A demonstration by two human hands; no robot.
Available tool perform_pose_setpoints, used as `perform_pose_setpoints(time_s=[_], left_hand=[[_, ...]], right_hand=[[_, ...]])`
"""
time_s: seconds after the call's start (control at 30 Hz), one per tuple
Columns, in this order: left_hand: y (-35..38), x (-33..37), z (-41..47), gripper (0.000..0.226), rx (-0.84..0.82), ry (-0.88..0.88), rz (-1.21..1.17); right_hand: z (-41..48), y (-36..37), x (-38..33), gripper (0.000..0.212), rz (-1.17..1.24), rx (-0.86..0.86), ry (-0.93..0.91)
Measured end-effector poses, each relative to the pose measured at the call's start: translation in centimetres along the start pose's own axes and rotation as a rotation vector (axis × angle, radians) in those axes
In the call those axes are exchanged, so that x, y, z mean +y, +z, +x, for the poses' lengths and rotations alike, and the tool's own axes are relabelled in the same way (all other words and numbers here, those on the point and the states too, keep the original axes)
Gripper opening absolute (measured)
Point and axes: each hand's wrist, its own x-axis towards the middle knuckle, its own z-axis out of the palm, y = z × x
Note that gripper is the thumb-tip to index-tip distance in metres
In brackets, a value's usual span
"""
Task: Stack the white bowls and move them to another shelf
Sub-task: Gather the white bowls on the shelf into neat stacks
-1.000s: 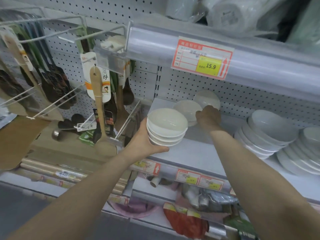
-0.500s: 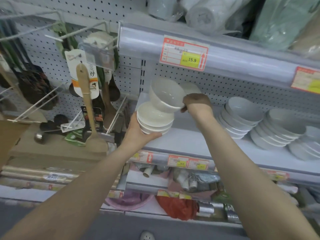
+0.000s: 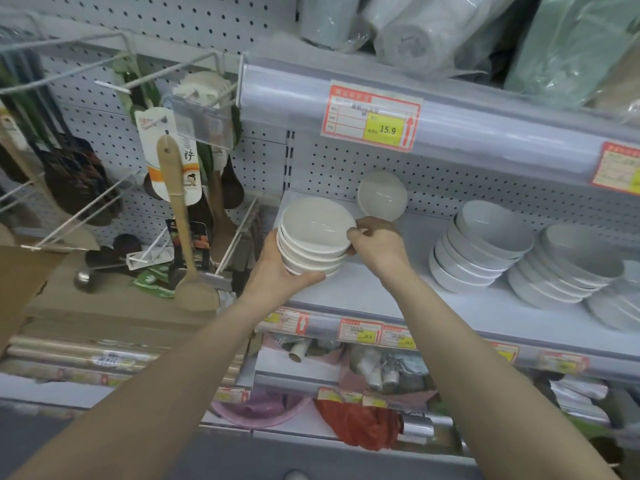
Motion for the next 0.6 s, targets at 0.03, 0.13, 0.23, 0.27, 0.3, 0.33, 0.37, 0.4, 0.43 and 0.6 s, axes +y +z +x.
perform_pose_setpoints(time_s=[0.03, 0.13, 0.23, 0.27, 0.3, 0.33, 0.37, 0.4, 0.43, 0.6], left_hand=[[-0.1, 0.0, 0.1, 0.122, -0.006, 0.003, 0.001], [0.0, -0.2, 0.5, 0.122, -0.016, 0.000, -0.010], [0.2, -0.3, 1.4, 0.116, -0.013, 0.015, -0.019], [0.4, -0.3, 1.8, 0.111, -0.008, 0.021, -0.025], [0.7, -0.3, 2.2, 0.106, 0.002, 0.029, -0.033], [0.9, -0.3, 2.6, 0.102, 0.013, 0.039, -0.040], [1.1, -0.2, 3.1, 0.099, 0.020, 0.054, -0.047], [1.3, -0.2, 3.6, 0.097, 0.026, 0.068, -0.051], [1.5, -0.3, 4.0, 0.096, 0.029, 0.079, -0.054], [2.1, -0.8, 5.7, 0.094, 0.018, 0.076, -0.073]], right_hand=[[0.1, -0.2, 0.3, 0.022, 0.025, -0.004, 0.003], [1.0, -1.2, 1.7, 0.023, 0.085, 0.058, 0.054], [3.2, -2.1, 4.1, 0.020, 0.049, 0.162, 0.136], [4.1, -2.2, 4.9, 0.025, 0.025, 0.177, 0.159], [4.9, -2.2, 5.6, 0.031, -0.006, 0.181, 0.172], [5.9, -2.2, 6.3, 0.037, -0.045, 0.180, 0.181], [6.7, -2.1, 6.8, 0.041, -0.086, 0.174, 0.194], [7.6, -2.0, 7.3, 0.043, -0.122, 0.172, 0.207], [8.4, -1.8, 7.7, 0.043, -0.134, 0.171, 0.215], [12.1, -1.3, 9.5, 0.038, -0.113, 0.222, 0.268]])
